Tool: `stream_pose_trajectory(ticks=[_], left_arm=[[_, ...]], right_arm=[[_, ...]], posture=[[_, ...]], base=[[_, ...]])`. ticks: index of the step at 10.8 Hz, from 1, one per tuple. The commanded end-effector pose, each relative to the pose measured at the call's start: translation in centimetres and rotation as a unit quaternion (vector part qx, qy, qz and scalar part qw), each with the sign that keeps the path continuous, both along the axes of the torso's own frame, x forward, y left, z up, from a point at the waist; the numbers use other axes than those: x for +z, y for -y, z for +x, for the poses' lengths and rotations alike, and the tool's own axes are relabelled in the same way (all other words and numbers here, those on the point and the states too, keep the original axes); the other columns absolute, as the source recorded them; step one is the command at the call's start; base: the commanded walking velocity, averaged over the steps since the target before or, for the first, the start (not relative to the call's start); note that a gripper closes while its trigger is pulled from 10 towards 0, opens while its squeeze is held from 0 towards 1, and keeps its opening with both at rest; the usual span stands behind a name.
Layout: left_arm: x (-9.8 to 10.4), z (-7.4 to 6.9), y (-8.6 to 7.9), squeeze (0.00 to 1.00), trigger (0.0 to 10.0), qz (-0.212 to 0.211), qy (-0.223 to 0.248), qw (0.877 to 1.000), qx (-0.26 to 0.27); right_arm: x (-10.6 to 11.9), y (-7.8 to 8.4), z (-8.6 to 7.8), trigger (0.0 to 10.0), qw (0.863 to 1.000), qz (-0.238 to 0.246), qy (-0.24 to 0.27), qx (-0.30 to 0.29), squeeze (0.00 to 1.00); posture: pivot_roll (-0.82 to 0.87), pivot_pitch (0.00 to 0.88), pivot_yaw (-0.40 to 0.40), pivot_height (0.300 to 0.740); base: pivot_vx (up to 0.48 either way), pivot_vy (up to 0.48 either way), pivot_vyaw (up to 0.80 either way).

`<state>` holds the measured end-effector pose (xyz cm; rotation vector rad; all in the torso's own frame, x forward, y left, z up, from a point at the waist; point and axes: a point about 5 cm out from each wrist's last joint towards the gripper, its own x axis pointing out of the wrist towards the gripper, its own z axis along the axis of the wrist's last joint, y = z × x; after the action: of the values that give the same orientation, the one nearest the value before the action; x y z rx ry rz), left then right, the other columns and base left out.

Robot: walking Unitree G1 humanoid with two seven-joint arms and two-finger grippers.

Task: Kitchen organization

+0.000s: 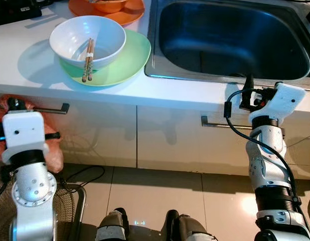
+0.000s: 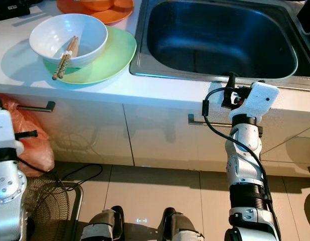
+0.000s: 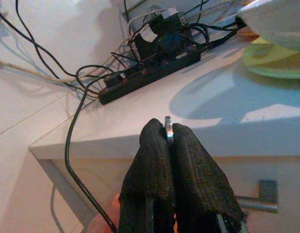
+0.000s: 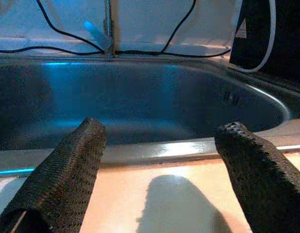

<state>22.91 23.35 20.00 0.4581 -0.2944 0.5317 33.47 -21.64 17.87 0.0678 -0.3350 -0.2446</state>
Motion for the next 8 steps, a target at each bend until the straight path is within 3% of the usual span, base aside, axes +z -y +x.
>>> stream_pose_trajectory(ticks=[1,2,4,5,7,8], left_arm=[[1.2,-0.5,0.2,0.00,10.0,0.011,0.025,1.000,0.008],[1.8,-0.5,0.0,0.00,10.0,0.013,0.036,0.999,0.013],[4.9,-0.8,-0.1,0.00,10.0,-0.006,0.096,0.995,0.018],[5.1,-1.0,-0.2,0.00,10.0,-0.029,0.111,0.993,0.018],[5.9,-1.2,-0.4,0.00,10.0,-0.024,0.127,0.991,0.025],[7.3,-1.2,-0.4,0.00,10.0,-0.015,0.148,0.989,0.023]], right_arm=[[0.0,0.3,-0.1,10.0,1.000,0.000,0.005,-0.006,0.00],[-0.1,0.3,0.0,10.0,1.000,0.000,0.006,-0.006,0.00],[-0.2,0.2,0.2,10.0,1.000,-0.001,0.003,0.003,0.00],[-0.2,0.1,0.2,10.0,1.000,-0.001,0.002,0.007,0.00],[-0.3,0.1,0.2,10.0,1.000,-0.001,0.002,0.007,0.00],[-0.5,0.1,0.2,10.0,1.000,0.000,0.000,0.006,0.00]], posture=[[0.21,0.247,-0.070,0.740],[0.22,0.248,-0.073,0.740],[0.23,0.251,-0.081,0.740],[0.23,0.253,-0.082,0.740],[0.23,0.253,-0.082,0.740],[0.23,0.253,-0.080,0.740]], base=[[0.000,0.000,0.00],[0.000,0.000,0.00],[0.000,0.000,0.00],[0.000,0.000,0.00],[0.000,0.000,0.00],[0.000,0.000,0.00]])
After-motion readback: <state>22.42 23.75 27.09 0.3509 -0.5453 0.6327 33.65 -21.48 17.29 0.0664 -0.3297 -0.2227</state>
